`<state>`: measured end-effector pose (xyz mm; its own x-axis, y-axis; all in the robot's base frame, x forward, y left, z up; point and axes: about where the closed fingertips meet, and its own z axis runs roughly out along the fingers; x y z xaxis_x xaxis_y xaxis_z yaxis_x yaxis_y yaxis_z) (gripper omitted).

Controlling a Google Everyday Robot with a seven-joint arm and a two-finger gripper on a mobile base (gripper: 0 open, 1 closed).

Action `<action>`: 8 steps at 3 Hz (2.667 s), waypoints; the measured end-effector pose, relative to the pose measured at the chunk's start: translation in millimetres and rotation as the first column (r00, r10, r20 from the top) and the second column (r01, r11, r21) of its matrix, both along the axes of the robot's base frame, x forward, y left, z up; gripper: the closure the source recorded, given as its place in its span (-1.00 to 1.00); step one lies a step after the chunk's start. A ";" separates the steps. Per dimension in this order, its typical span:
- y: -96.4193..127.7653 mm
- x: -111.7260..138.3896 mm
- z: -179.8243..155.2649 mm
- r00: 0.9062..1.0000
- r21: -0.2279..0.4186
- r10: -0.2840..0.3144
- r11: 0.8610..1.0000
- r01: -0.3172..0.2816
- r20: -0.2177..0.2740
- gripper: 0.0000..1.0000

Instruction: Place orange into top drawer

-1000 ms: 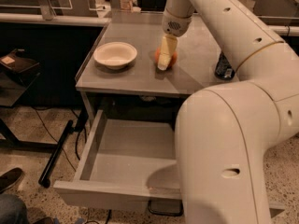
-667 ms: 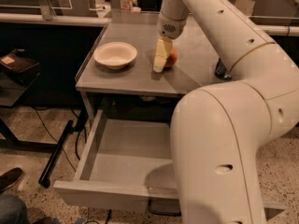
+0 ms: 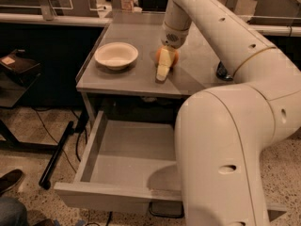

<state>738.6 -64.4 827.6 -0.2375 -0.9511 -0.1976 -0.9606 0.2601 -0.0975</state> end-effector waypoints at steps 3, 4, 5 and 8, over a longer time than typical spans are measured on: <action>2.2 3.3 -2.1 1.000 0.004 0.000 1.000 0.000 0.008 0.31; 2.3 3.3 -2.1 1.000 0.004 0.000 1.000 0.000 0.008 0.77; 2.3 3.3 -1.8 1.000 0.004 0.000 1.000 0.000 0.008 1.00; -10.0 -41.1 54.8 0.991 0.127 0.011 0.992 -0.028 0.132 1.00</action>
Offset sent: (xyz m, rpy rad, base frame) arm 0.0033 0.0022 -0.0021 0.0040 -0.0079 0.0002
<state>697.5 -74.4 882.5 -0.1832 -0.9201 -0.3462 -0.9468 0.2599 -0.1897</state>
